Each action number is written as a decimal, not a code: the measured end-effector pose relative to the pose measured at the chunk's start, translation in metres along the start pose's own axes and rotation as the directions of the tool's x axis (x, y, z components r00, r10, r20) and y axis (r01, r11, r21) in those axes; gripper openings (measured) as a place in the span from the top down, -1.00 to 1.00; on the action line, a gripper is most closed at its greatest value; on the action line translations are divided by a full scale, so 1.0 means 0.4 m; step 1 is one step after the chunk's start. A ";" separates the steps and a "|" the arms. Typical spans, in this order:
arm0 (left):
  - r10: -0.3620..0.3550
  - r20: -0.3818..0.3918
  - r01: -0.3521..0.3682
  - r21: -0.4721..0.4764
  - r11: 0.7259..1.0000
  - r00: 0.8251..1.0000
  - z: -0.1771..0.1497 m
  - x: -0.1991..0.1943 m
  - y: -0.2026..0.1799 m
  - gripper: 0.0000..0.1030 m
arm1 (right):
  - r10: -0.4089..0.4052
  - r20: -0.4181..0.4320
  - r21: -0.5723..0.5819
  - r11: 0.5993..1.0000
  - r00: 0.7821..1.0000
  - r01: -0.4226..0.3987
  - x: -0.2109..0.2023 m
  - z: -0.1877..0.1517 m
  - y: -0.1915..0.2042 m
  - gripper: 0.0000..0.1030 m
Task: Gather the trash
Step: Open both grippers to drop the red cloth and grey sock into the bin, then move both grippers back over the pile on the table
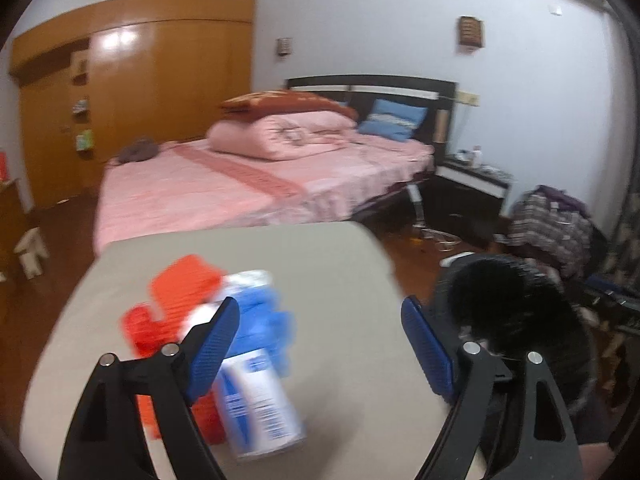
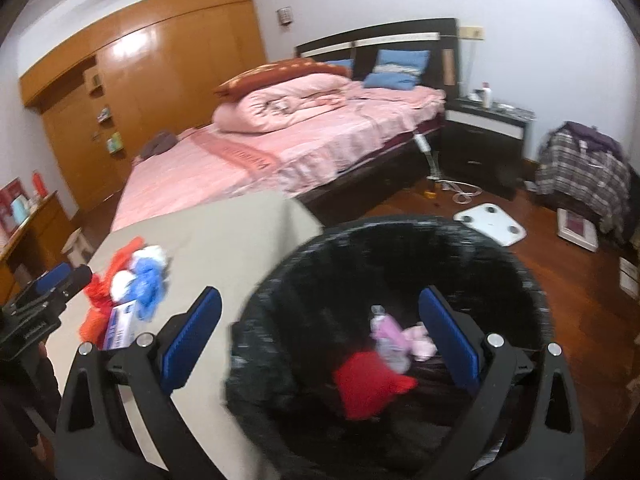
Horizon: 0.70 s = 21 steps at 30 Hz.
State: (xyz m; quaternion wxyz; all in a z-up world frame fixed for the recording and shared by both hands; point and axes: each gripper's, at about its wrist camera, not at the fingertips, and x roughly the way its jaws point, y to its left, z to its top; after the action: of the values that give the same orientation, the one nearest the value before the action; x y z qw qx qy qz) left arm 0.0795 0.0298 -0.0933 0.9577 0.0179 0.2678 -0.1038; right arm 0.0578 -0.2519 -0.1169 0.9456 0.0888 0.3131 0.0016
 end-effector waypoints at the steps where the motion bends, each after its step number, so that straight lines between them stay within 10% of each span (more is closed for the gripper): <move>1: 0.018 -0.002 -0.018 -0.005 1.000 1.000 -0.007 -0.004 0.017 -0.58 | 0.012 0.000 -0.009 1.000 1.000 -0.012 0.007 0.004 0.019 -0.87; 21: 0.237 -0.093 -0.248 -0.133 0.960 0.967 -0.149 -0.026 0.327 -0.57 | 0.185 -0.085 -0.158 0.968 0.979 -0.197 0.154 -0.055 0.357 -0.87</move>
State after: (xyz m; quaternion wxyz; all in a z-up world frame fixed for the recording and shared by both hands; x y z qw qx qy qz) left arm 0.0677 0.1650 -0.1419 0.9511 -0.0142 0.3068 0.0345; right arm 0.1018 -0.1042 -0.1465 0.9336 0.0394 0.3347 0.1219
